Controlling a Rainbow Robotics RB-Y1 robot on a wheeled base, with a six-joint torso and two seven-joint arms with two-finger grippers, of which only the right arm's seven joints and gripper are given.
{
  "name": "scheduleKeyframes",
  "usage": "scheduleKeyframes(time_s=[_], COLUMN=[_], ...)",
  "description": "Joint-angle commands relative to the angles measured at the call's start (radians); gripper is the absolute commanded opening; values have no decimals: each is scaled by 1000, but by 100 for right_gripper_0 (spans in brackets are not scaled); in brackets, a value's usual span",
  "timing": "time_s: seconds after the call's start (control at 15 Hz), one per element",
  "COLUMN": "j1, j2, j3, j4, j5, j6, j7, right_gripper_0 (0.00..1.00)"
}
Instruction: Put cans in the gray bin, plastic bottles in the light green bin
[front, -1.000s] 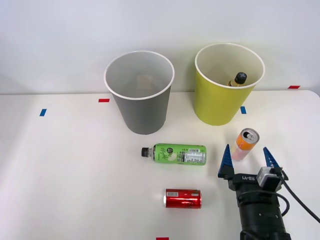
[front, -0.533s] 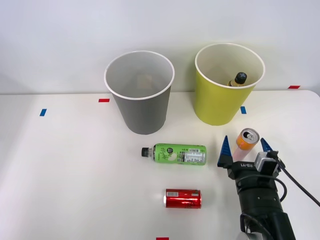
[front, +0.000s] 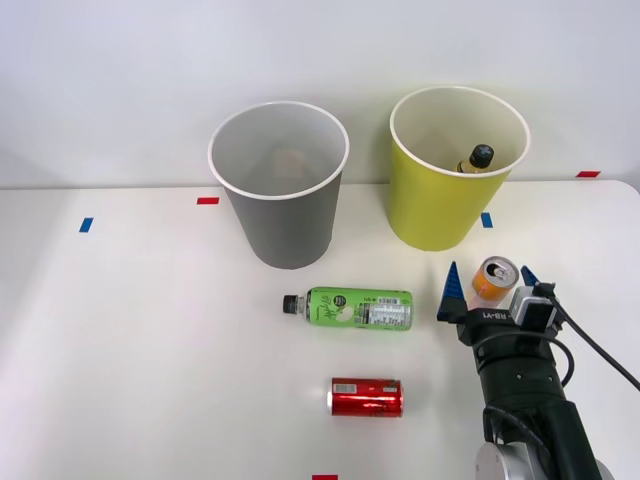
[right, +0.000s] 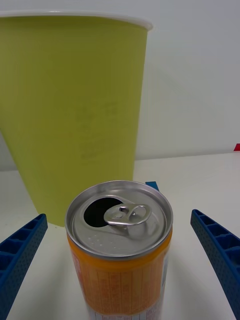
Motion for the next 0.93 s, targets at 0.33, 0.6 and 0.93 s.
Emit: scheduleKeyframes(time_s=[0.33, 0.6, 0.93], j1=[0, 0, 6], j2=[0, 0, 0], j3=[-2, -8, -8], j4=[0, 0, 0], j5=[4, 6, 9], j6=[3, 3, 3], j7=[8, 10, 10], right_gripper_0=[83, 27, 22])
